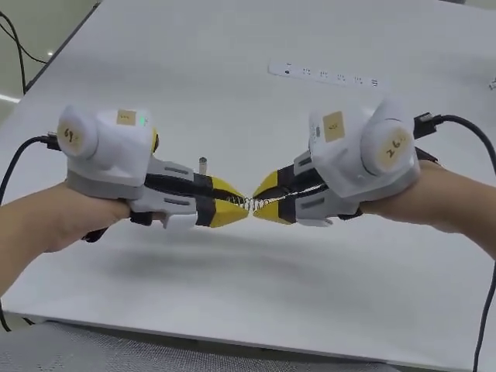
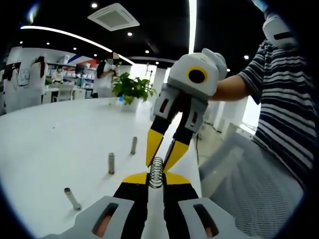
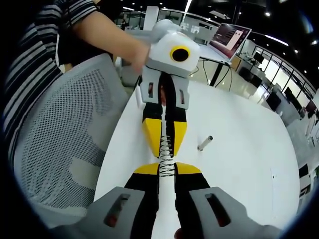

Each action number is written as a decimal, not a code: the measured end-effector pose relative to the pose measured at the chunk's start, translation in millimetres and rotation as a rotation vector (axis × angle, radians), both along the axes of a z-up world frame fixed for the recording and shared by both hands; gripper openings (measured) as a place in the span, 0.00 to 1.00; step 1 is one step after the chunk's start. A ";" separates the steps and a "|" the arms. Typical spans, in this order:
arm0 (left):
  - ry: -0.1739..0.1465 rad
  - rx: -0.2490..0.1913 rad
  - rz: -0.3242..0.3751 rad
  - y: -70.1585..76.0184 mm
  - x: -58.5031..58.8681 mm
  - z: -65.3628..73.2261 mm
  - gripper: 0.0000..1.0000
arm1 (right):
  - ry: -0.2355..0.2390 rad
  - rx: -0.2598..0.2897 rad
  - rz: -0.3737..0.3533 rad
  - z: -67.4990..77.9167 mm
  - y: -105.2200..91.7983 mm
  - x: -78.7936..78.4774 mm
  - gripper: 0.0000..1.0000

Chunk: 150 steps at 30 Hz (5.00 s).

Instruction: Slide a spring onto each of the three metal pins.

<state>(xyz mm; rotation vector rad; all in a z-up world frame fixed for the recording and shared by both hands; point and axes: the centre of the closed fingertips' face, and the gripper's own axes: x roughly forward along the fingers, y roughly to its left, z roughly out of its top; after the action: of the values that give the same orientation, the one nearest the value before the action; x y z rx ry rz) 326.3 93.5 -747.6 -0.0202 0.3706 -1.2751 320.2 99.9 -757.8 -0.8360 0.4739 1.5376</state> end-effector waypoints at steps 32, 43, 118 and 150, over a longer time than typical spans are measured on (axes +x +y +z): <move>0.018 0.021 -0.004 4.1 -5.7 -2.3 0.02 | -0.064 -0.021 0.067 12.0 -2.5 0.8 0.07; 0.001 0.068 -0.014 5.5 -8.6 -9.3 0.02 | -0.080 -0.025 0.151 27.9 14.4 -5.9 0.07; -0.024 0.046 0.240 85.3 2.0 -2.0 0.52 | -0.026 0.129 -0.028 43.7 34.5 15.0 0.07; -0.028 0.035 0.386 118.7 15.9 -9.8 0.98 | -0.060 0.123 -0.080 34.8 60.7 55.2 0.07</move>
<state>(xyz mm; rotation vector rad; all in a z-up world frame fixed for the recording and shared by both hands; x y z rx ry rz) 342.2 212.1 -757.4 -0.0426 0.3457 -0.8861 375.4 160.7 -723.0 -0.7574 0.3608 1.4488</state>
